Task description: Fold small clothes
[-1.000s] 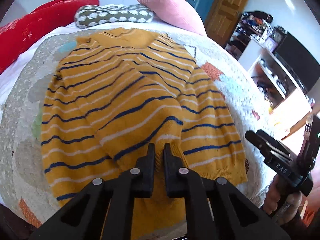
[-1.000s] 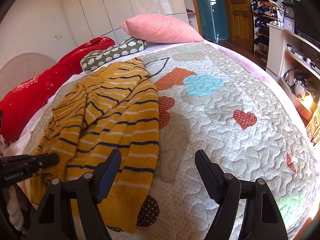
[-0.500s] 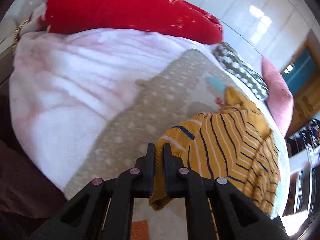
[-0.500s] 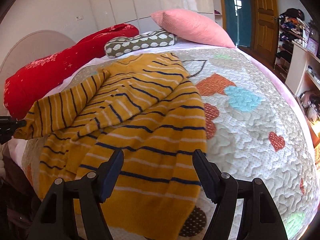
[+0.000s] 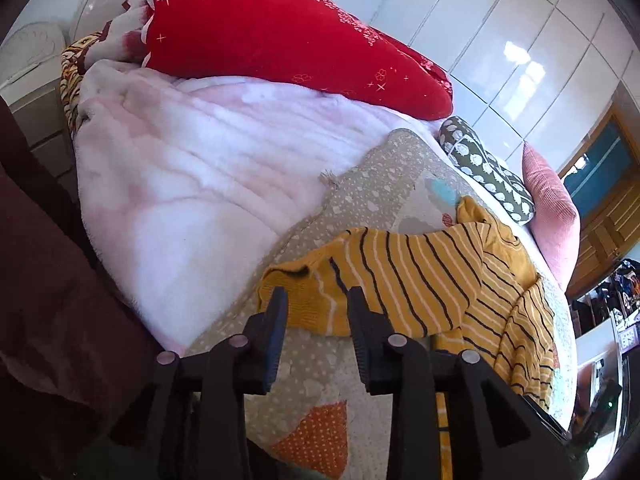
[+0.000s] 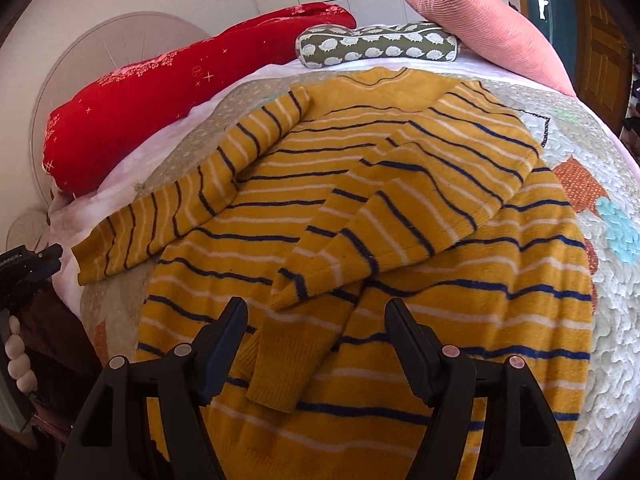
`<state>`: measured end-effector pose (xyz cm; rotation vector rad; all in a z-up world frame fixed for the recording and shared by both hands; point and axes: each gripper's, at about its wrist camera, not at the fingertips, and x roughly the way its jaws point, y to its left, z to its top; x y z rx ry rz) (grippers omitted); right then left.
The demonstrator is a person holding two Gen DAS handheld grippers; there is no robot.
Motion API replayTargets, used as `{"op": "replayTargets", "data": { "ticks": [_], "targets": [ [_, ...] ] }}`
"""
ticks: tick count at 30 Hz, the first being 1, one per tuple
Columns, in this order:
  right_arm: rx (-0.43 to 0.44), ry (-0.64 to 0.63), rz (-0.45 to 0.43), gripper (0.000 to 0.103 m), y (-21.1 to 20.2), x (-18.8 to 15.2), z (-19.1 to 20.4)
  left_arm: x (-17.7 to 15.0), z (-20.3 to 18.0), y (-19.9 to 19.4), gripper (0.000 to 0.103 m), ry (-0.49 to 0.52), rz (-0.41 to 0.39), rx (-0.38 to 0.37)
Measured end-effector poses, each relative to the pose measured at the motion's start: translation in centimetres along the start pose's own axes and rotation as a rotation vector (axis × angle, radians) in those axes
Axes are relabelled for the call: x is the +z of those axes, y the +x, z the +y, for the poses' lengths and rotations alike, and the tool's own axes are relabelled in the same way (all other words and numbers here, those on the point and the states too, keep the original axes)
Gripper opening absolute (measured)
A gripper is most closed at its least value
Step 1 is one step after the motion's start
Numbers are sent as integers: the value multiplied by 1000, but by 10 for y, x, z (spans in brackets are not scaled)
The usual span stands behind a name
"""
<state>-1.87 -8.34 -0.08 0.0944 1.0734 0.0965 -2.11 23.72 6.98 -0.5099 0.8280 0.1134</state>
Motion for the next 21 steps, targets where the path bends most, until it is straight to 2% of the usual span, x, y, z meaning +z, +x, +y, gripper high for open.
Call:
{"op": "replayTargets", "data": {
  "ticks": [1, 3, 4, 5, 8, 12, 18, 21],
  "targets": [
    [-7, -4, 6, 67, 4, 0, 2, -3, -3, 0, 30, 8, 6, -14],
    [-13, -8, 33, 20, 10, 3, 3, -9, -12, -2, 32, 31, 20, -36],
    [16, 4, 48, 9, 11, 6, 1, -12, -16, -3, 32, 43, 23, -46],
    [36, 25, 44, 6, 7, 8, -4, -15, -21, -4, 32, 59, 25, -54],
    [18, 72, -50, 6, -24, 18, -25, -23, -34, -6, 32, 101, 32, -65],
    [-91, 193, -173, 6, -78, 27, -91, -33, -49, -5, 33, 135, 64, -94],
    [-379, 483, -281, 5, -146, 12, -235, -47, -65, 0, 33, 163, 110, -116],
    [-526, 603, -257, 7, -156, -7, -293, -54, -75, 6, 33, 179, 143, -123]
  ]
}}
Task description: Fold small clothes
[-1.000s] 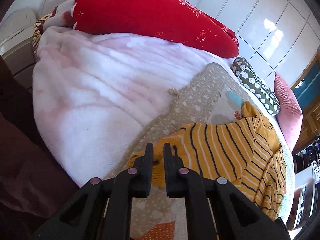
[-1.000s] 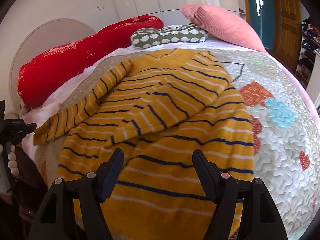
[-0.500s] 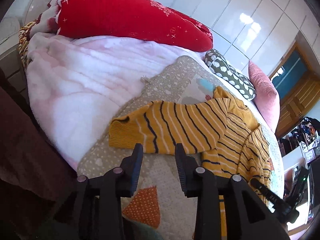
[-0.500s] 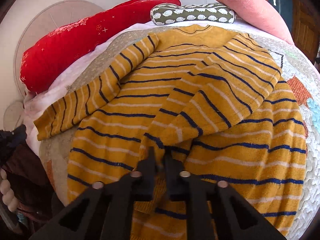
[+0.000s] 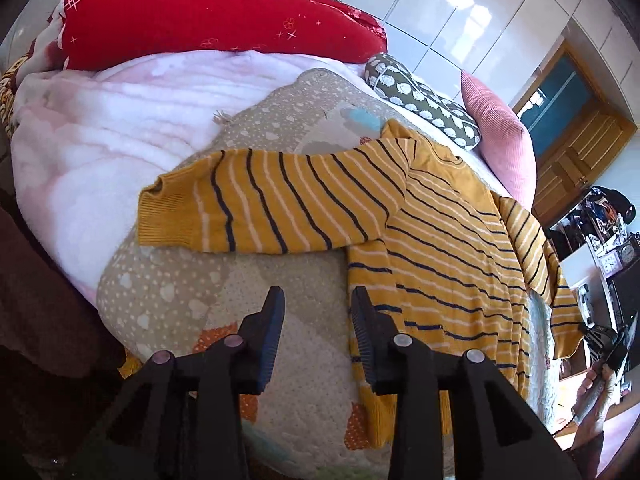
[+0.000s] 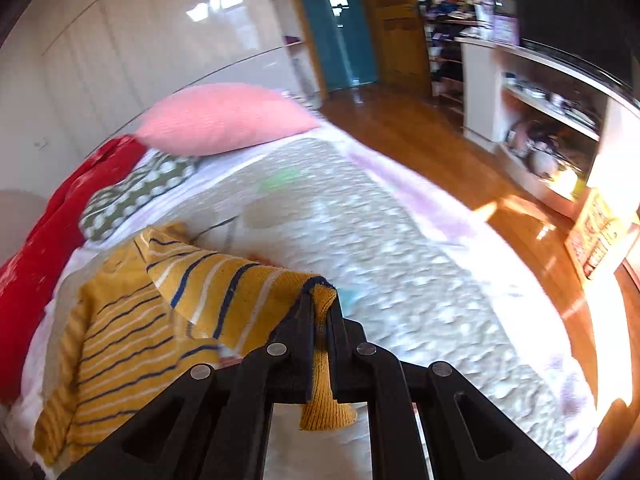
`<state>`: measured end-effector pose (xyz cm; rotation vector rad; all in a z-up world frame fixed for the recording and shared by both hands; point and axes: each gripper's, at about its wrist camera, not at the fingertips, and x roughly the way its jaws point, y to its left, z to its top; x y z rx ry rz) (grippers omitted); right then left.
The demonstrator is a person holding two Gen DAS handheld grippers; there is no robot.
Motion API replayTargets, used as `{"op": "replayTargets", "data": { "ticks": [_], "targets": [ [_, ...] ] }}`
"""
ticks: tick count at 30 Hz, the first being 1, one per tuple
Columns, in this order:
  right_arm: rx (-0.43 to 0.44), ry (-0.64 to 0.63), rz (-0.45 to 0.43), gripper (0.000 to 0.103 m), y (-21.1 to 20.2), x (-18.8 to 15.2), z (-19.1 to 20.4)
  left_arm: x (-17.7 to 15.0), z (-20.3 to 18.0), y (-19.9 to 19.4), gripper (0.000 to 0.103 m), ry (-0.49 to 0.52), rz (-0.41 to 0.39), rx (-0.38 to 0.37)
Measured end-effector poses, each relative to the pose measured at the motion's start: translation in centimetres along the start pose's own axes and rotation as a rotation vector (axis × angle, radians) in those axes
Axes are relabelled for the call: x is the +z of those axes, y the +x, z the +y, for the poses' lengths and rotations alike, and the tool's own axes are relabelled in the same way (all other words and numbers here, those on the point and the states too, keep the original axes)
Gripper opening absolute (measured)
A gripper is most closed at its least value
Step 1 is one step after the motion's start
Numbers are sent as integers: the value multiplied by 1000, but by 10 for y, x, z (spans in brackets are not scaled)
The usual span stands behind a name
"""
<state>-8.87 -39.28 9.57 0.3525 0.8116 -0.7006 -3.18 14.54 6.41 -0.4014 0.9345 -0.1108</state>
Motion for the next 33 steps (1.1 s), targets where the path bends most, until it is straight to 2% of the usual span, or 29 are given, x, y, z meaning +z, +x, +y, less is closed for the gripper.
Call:
{"op": "replayTargets", "data": {
  "ticks": [2, 4, 5, 6, 9, 16, 19, 23, 28, 30, 31, 33],
  "targets": [
    [-38, 54, 50, 9, 10, 0, -27, -3, -8, 4, 36, 14, 18, -7],
    [-3, 99, 79, 19, 12, -10, -42, -7, -15, 8, 42, 28, 35, -10],
    [6, 101, 83, 29, 10, -16, -44, -9, -17, 10, 43, 31, 43, -15],
    [13, 94, 85, 34, 9, -20, -47, -10, -20, 12, 43, 33, 53, -22],
    [71, 47, 111, 34, -1, -42, -40, -16, -26, 19, 43, 46, 84, -42],
    [346, -167, 210, 34, -25, -112, 20, -34, -38, 39, 43, 85, 163, -84],
    [435, -221, 259, 34, -29, -134, 47, -45, -42, 50, 43, 94, 211, -114],
    [442, -267, 306, 34, -20, -154, 71, -57, -48, 57, 49, 116, 246, -152],
    [441, -266, 335, 34, -12, -166, 82, -63, -59, 60, 50, 166, 249, -149],
    [435, -265, 332, 34, -10, -167, 85, -63, -64, 61, 37, 192, 250, -124],
    [433, -262, 327, 34, -10, -167, 86, -63, -67, 62, 18, 213, 248, -97],
    [434, -264, 322, 34, -10, -168, 89, -63, -69, 62, 14, 226, 245, -75]
  ]
}}
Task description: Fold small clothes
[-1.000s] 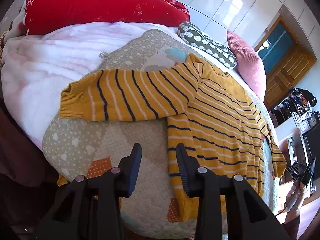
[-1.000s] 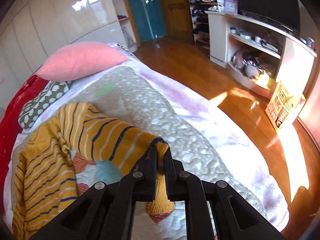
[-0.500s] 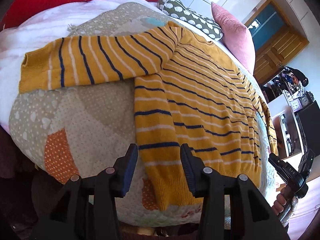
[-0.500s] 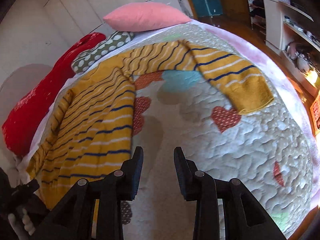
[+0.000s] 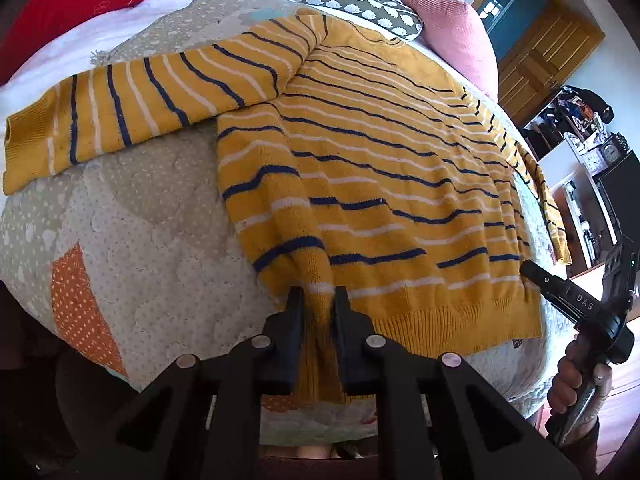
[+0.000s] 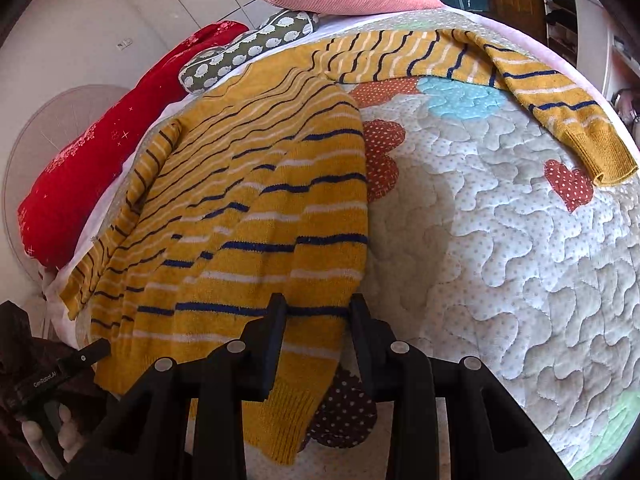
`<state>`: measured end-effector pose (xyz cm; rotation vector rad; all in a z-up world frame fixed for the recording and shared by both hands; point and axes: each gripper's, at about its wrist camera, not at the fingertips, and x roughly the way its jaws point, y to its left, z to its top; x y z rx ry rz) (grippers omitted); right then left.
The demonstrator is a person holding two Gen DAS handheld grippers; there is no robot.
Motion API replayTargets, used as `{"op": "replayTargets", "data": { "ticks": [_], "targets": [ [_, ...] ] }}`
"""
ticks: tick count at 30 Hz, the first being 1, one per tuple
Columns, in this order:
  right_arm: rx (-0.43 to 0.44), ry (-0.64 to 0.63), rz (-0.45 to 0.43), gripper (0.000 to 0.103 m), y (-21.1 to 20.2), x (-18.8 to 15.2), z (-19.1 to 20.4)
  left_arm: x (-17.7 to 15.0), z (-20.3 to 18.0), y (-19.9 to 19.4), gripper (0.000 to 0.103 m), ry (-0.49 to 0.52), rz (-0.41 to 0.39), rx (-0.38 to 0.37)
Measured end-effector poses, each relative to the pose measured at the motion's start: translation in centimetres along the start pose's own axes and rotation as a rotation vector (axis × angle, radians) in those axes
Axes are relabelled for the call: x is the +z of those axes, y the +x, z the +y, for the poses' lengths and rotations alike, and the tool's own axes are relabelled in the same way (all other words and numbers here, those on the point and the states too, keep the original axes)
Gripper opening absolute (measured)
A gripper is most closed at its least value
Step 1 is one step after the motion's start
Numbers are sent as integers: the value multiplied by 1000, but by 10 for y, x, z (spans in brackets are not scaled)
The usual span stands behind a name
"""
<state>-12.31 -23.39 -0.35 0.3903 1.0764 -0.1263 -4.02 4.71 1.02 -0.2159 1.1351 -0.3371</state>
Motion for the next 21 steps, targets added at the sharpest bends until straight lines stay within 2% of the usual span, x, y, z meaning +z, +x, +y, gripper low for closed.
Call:
{"op": "replayTargets", "data": {
  "ticks": [1, 2, 3, 9, 10, 11, 16, 19, 21],
  "targets": [
    [1, -4, 5, 32, 1, 0, 1, 0, 1, -2, 12, -4, -2, -2],
    [12, -2, 10, 12, 2, 1, 2, 1, 1, -4, 12, -4, -5, -3],
    [29, 6, 19, 8, 3, 1, 2, 1, 2, -8, 12, -6, -10, -6],
    [69, 34, 1, 7, -20, -6, -5, -3, 1, -29, 11, 14, -30, -8],
    [72, 36, 1, 7, -25, -9, -7, -5, 1, -32, 10, 16, -31, -6],
    [78, 41, 2, 7, -29, -14, -9, -8, 1, -34, 3, 18, -30, -8],
    [66, 63, 9, 4, -40, -33, -25, -18, 12, -38, 2, 27, 9, -38],
    [58, 85, -5, 5, -45, -38, -35, -12, 17, -53, 2, 43, -30, -35],
    [32, 94, -28, 5, -50, -36, -40, 5, 20, -67, 5, 58, -80, -16]
  ]
}}
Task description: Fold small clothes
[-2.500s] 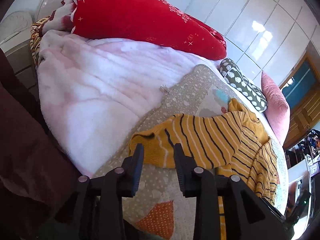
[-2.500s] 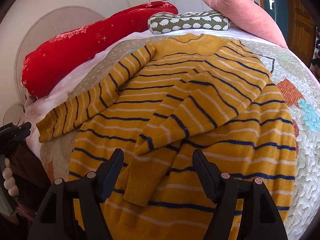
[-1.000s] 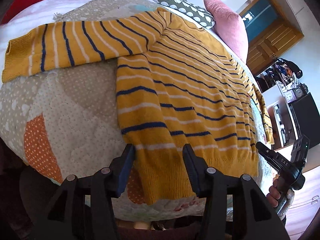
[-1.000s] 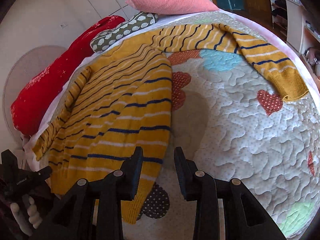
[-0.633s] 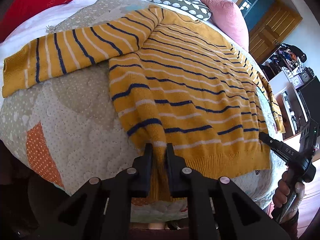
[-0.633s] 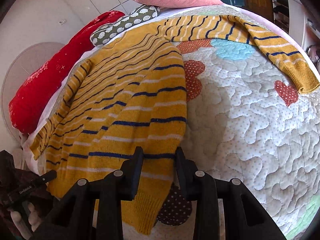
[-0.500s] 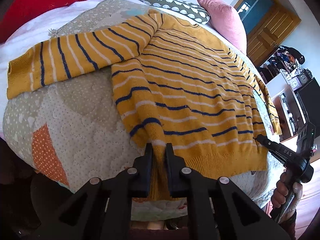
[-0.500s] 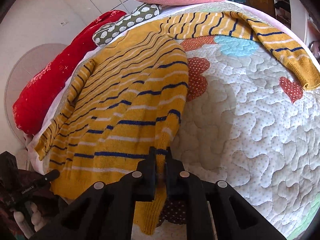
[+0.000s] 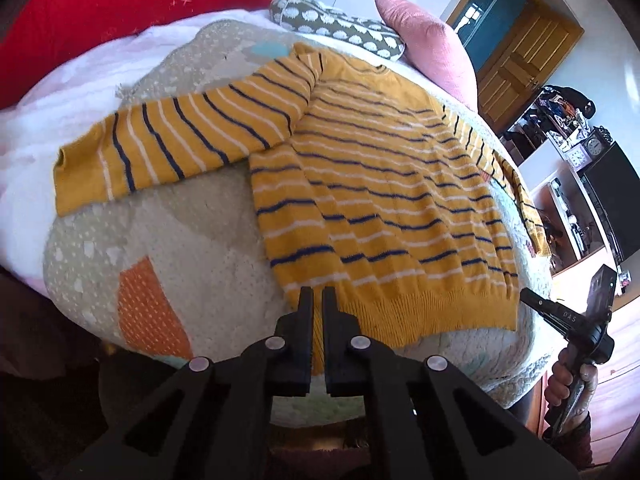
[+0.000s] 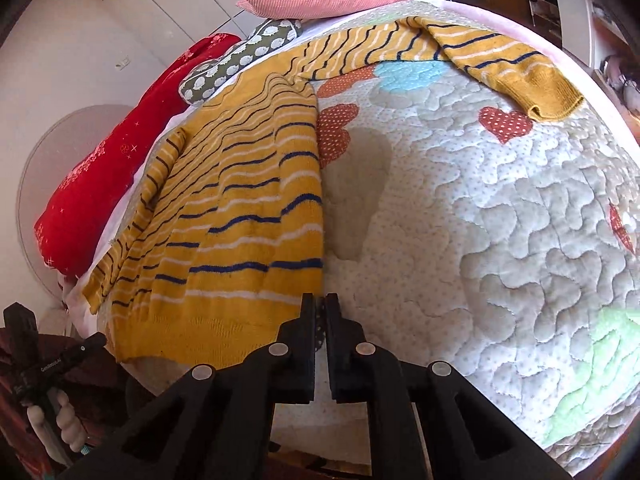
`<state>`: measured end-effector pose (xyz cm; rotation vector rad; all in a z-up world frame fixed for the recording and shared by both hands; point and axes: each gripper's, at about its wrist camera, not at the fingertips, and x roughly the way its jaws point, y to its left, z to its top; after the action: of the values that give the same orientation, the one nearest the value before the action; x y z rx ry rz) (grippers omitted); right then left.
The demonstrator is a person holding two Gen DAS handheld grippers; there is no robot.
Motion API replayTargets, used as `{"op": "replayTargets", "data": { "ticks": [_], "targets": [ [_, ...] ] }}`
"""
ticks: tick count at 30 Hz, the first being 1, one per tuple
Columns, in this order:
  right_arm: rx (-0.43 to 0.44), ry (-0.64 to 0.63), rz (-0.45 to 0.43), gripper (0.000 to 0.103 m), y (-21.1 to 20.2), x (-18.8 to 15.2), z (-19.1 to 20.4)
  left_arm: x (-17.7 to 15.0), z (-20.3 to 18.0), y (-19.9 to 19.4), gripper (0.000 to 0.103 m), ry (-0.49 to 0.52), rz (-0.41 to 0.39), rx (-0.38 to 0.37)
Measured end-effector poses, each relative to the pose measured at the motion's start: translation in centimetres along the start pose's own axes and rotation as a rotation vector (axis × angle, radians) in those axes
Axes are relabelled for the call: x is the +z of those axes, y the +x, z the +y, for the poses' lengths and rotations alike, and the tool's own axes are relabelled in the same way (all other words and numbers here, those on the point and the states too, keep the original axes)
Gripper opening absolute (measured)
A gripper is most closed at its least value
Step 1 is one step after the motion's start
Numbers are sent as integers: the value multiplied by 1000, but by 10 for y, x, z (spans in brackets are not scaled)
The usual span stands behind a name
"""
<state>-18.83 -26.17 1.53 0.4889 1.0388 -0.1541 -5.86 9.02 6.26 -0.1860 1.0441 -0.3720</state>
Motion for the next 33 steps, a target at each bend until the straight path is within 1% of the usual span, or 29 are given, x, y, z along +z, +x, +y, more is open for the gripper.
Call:
{"op": "replayTargets", "data": {
  "ticks": [1, 2, 3, 4, 5, 6, 8, 10, 13, 15, 17, 19, 20, 22, 23, 24, 25, 26, 27, 28, 30, 31, 32, 33],
  "targets": [
    [-17, 4, -15, 5, -2, 2, -2, 9, 1, -3, 13, 4, -18, 13],
    [-28, 7, -29, 6, -4, 4, -4, 23, 3, -6, 29, 12, -40, 32],
    [-34, 9, -39, 7, -5, 6, -5, 38, 3, -7, 39, 29, -64, 52],
    [-42, 10, -46, 8, -5, 8, -6, 51, 2, -6, 53, 46, -88, 72],
    [-54, 9, -50, 8, -5, 9, -6, 68, 1, -2, 58, 68, -112, 93],
    [-67, 7, -51, 9, -3, 11, -5, 84, 1, 3, 60, 83, -125, 101],
    [-81, 1, -47, 9, 1, 12, -4, 124, 1, 25, 67, 110, -121, 97],
    [-87, 3, -36, 9, 5, 12, -5, 159, 3, 54, 68, 139, -104, 130],
    [-97, 5, -32, 9, 8, 12, -5, 202, 4, 109, 68, 204, -51, 235],
    [-111, 3, -33, 9, 7, 14, -6, 223, 6, 141, 68, 233, -24, 274],
    [-137, 2, -36, 9, 6, 16, -7, 237, 10, 164, 68, 236, -13, 279],
    [-156, 7, -32, 9, 6, 18, -9, 246, 14, 184, 68, 233, 21, 260],
    [-165, 10, -30, 9, 6, 20, -10, 250, 16, 195, 53, 232, 58, 259],
    [-185, 9, -28, 9, 6, 22, -11, 250, 21, 209, 14, 231, 133, 265],
    [-195, 5, -28, 9, 6, 24, -10, 252, 23, 207, 13, 231, 125, 268],
    [-206, 0, -29, 9, 6, 26, -9, 255, 26, 202, 13, 235, 104, 292],
    [-218, -6, -32, 9, 5, 28, -8, 259, 30, 197, 12, 233, 84, 332],
    [-229, -12, -33, 9, 6, 30, -7, 266, 39, 191, 11, 213, 67, 355],
    [-235, -15, -33, 9, 6, 31, -6, 275, 49, 184, 7, 181, 52, 364],
    [-237, -14, -30, 9, 6, 32, -6, 284, 61, 176, 6, 144, 29, 399],
    [-242, -6, -28, 9, 7, 34, -7, 299, 82, 169, 6, 123, -13, 525],
    [-247, -2, -26, 9, 9, 34, -8, 305, 95, 169, 7, 114, -19, 603],
    [-250, 4, -24, 9, 10, 34, -10, 308, 108, 171, 8, 100, -12, 662],
    [-250, 10, -21, 9, 11, 34, -11, 311, 119, 175, 9, 89, 7, 695]
  ]
}}
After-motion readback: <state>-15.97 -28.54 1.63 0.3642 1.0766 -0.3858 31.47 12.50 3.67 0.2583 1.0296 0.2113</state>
